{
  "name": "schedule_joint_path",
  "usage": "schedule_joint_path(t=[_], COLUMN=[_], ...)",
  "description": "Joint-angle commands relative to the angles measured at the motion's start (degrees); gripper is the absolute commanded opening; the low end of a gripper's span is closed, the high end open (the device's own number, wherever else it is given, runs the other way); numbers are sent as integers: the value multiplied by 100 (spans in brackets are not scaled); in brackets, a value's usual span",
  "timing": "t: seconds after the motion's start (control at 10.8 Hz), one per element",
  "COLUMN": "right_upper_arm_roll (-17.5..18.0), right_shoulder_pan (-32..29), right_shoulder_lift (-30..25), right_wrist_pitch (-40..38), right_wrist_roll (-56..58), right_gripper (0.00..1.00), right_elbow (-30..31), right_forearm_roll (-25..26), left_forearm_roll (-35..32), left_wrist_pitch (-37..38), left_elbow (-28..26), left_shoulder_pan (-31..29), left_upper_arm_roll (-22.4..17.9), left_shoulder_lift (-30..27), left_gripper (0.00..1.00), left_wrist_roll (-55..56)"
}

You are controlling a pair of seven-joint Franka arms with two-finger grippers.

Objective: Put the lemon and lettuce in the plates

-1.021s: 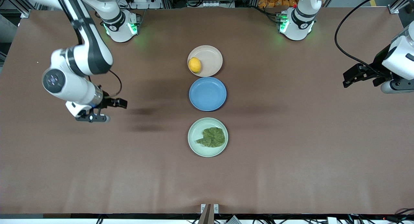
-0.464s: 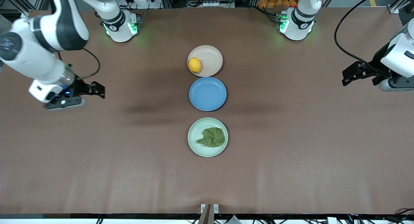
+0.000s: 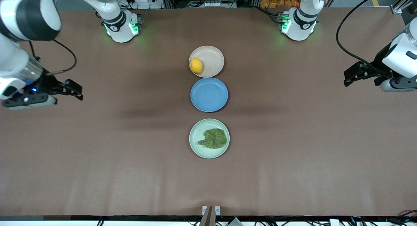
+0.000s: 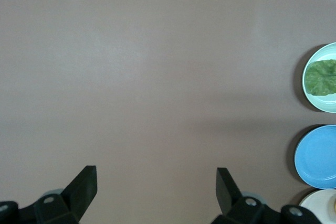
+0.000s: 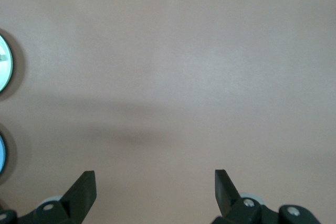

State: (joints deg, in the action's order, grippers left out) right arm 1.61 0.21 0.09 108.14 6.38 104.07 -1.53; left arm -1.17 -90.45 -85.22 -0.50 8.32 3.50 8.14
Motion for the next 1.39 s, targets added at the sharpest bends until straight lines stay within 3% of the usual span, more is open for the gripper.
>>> schedule_joint_path(t=[0.0,0.46,1.02,1.3], right_upper_arm_roll=[-230,-451,-477,-477], right_shoulder_pan=[-47,-109,-118,-126], right_shoulder_lift=[-79,-317,-98,-53], right_wrist_pitch=[-801,-1118,-1548,-1559], right_wrist_roll=[91,206,100,100], right_gripper=[100,100,100,100], right_elbow=[-658,-869,-1441,-1442], right_forearm_roll=[74,91,91,100], left_forearm_roll=[-68,-68,-59,-59], left_wrist_pitch=[98,98,98,98], left_elbow=[31,31,31,31], left_shoulder_pan=[-29,-29,-29,-29], left_upper_arm_roll=[20,20,29,20], left_shoulder_lift=[-51,-51,-69,-60], left_gripper=[100,100,100,100], left_wrist_roll=[-145,-154,-146,-154])
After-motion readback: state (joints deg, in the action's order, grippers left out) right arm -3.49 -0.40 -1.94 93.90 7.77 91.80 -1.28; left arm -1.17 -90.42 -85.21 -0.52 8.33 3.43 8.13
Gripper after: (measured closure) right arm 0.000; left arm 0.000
